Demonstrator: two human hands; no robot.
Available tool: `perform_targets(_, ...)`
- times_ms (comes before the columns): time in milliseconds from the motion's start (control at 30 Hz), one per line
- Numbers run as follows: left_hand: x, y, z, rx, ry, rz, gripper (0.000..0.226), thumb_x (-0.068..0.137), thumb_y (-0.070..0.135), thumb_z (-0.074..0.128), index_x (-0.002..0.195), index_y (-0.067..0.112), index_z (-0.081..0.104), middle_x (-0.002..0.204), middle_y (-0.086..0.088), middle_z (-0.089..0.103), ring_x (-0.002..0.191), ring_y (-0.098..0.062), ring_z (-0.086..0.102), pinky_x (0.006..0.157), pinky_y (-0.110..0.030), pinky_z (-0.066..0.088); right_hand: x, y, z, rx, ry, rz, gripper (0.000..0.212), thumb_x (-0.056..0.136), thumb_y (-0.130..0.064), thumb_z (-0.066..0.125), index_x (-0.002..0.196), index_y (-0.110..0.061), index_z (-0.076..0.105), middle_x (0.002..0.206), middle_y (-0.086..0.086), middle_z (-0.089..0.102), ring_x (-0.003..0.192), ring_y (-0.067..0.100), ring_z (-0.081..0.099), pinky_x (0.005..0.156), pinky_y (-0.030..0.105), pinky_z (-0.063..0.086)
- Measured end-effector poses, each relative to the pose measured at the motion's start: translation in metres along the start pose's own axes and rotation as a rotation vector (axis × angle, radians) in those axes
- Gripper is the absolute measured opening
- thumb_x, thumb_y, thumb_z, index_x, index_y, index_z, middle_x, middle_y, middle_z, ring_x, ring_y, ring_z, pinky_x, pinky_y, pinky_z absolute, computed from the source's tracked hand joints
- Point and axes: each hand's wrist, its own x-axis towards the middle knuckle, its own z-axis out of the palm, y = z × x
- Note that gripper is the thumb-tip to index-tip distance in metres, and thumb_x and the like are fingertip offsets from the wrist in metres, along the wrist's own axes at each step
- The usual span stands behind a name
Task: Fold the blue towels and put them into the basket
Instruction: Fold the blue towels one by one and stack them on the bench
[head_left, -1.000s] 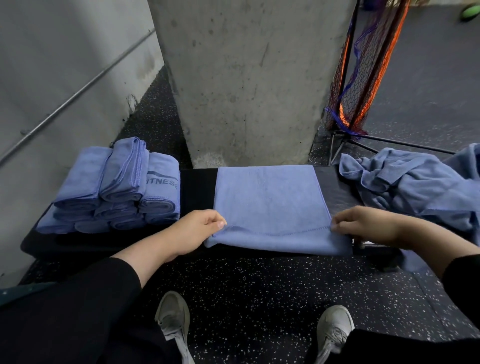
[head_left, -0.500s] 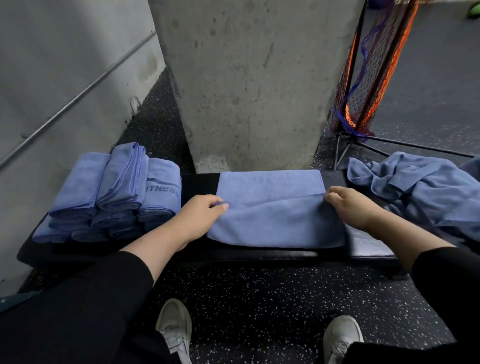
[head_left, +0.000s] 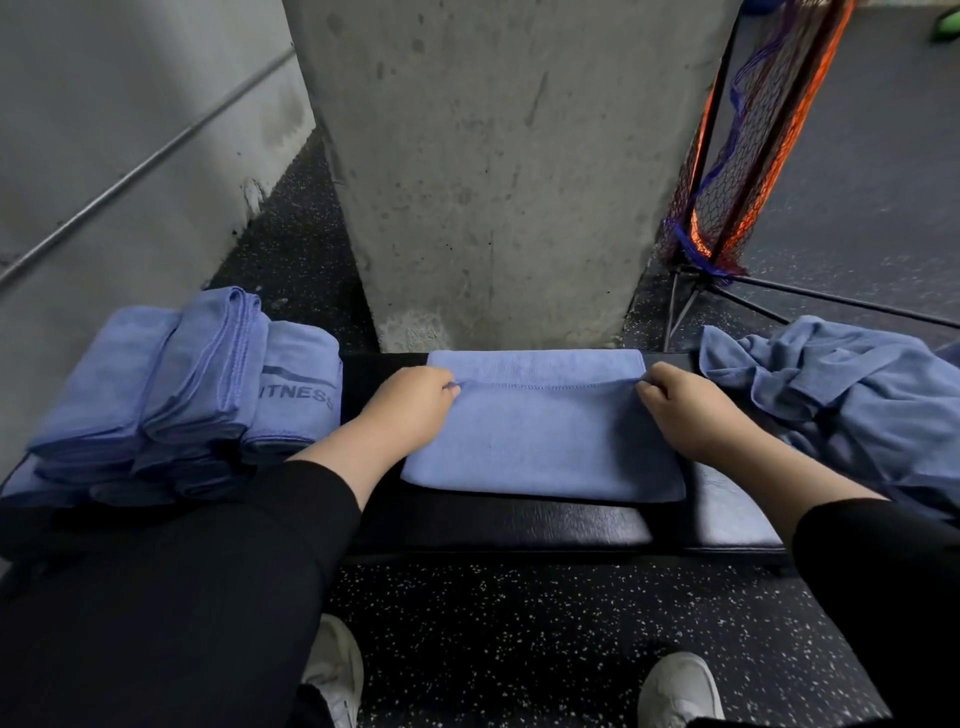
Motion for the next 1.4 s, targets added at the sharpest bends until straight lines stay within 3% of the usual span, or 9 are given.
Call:
perform_targets(200,-0.018,-0.003,-0.003,0.098,-0.032,0.039,0.040,0.108,0.025,0.038,0.069,0.018,0.032,0.070,0.000,0.042,0.074,-0.024,0.043,0.055,-0.035,0.020,-0.007,-0.005,-0.007,-0.066,-0.075,0.015,0.019,0.100,-0.024,0.046,0.082,-0.022,0.054,0.081,0.000,0.059,0.084,0.027,0.057,0.072,0.032,0.037)
perform_targets(500,-0.092,-0.021,-0.006,0.070,-0.100,0.127,0.039,0.107,0.029,0.042,0.070,0.020,0.035,0.070,0.000,0.048,0.069,-0.020,0.045,0.056,-0.035,0.026,-0.060,-0.006,-0.043,-0.205,-0.499,-0.053,0.024,0.102,-0.026,0.048,0.081,-0.019,0.058,0.081,-0.006,0.061,0.071,0.009,0.053,0.062,0.021,0.040)
perform_targets(600,-0.106,-0.026,-0.009,-0.004,-0.100,0.140,0.037,0.106,0.030,0.044,0.071,0.019,0.040,0.068,0.001,0.049,0.067,-0.019,0.046,0.061,-0.037,0.029,-0.071,-0.004,-0.045,-0.190,-0.460,-0.096,0.025,0.102,-0.028,0.052,0.078,-0.021,0.057,0.075,-0.009,0.058,0.068,0.007,0.050,0.061,0.019,0.040)
perform_targets(700,-0.101,-0.026,-0.018,-0.252,-0.082,0.109,0.038,0.104,0.033,0.048,0.073,0.012,0.045,0.065,0.004,0.049,0.062,-0.010,0.043,0.062,-0.034,0.034,-0.072,0.000,-0.049,0.177,-0.397,-0.001,0.028,0.100,-0.021,0.054,0.076,-0.009,0.055,0.069,0.000,0.052,0.068,0.013,0.046,0.068,0.036,0.045)
perform_targets(800,-0.085,-0.015,-0.030,-0.628,0.001,0.059,0.045,0.092,0.048,0.053,0.084,0.004,0.059,0.077,-0.007,0.063,0.074,-0.011,0.052,0.074,-0.037,0.043,-0.063,-0.005,-0.054,0.834,-0.300,0.189,0.009,0.097,-0.018,0.056,0.094,-0.010,0.059,0.082,0.009,0.043,0.075,0.021,0.039,0.063,0.033,0.033)
perform_targets(900,-0.055,-0.005,-0.036,-0.843,0.155,-0.041,0.061,0.080,0.057,0.049,0.095,-0.001,0.061,0.084,-0.004,0.063,0.080,-0.013,0.053,0.077,-0.037,0.042,-0.039,-0.013,-0.055,1.032,-0.172,0.257,0.020,0.093,-0.024,0.057,0.101,-0.007,0.066,0.094,0.012,0.053,0.088,0.024,0.045,0.069,0.034,0.035)
perform_targets(1100,0.002,0.007,-0.021,-0.405,0.263,-0.083,0.040,0.106,0.028,0.043,0.069,0.013,0.042,0.069,-0.004,0.052,0.063,-0.021,0.046,0.055,-0.036,0.025,0.004,-0.037,-0.031,0.689,-0.005,0.175,0.024,0.097,-0.013,0.046,0.090,0.006,0.058,0.080,0.013,0.052,0.078,0.021,0.050,0.064,0.028,0.049)
perform_targets(1200,0.019,0.000,0.003,-0.182,0.176,-0.048,0.035,0.106,0.027,0.042,0.078,0.010,0.052,0.089,-0.015,0.064,0.086,-0.036,0.057,0.063,-0.038,0.032,0.015,-0.037,-0.012,0.331,-0.072,0.122,0.027,0.097,-0.012,0.046,0.078,0.001,0.058,0.072,0.014,0.060,0.072,0.024,0.052,0.064,0.031,0.040)
perform_targets(1400,0.024,-0.003,0.014,-0.005,0.112,0.000,0.034,0.109,0.027,0.033,0.106,0.007,0.060,0.108,-0.014,0.065,0.099,-0.035,0.059,0.082,-0.042,0.046,0.024,-0.028,-0.006,0.097,-0.110,0.088,0.026,0.100,-0.014,0.045,0.083,-0.002,0.060,0.079,0.014,0.062,0.079,0.028,0.056,0.066,0.033,0.037)
